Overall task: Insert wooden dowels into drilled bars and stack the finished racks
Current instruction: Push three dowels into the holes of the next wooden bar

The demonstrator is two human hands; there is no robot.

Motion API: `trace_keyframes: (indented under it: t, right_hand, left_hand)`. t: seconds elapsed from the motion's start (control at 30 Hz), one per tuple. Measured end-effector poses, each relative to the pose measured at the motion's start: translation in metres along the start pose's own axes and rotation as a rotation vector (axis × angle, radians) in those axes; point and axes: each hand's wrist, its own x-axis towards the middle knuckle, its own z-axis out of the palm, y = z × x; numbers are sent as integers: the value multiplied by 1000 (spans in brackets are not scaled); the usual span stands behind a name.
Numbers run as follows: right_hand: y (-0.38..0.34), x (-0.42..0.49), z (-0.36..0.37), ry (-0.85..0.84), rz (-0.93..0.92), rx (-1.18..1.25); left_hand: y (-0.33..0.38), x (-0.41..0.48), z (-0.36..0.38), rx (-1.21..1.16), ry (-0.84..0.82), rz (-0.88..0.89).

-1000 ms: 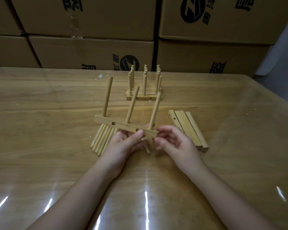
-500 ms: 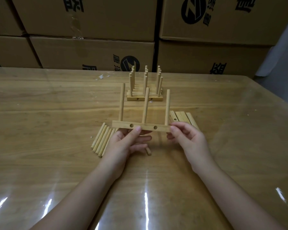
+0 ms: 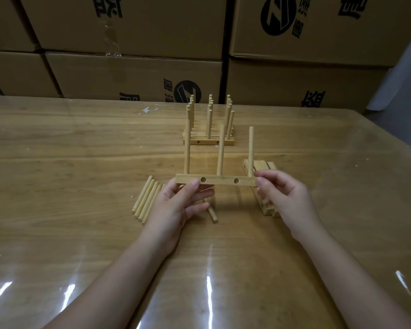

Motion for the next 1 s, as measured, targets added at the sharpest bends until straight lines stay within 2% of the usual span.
trace_keyframes:
  t: [0.67, 1.0]
  right_hand:
    - [7, 7, -8, -222, 33, -185]
    - [5, 7, -6, -230, 9, -304]
  left_hand:
    - [-2, 0, 1, 86, -1, 17]
    - [-1, 0, 2, 56, 15, -4]
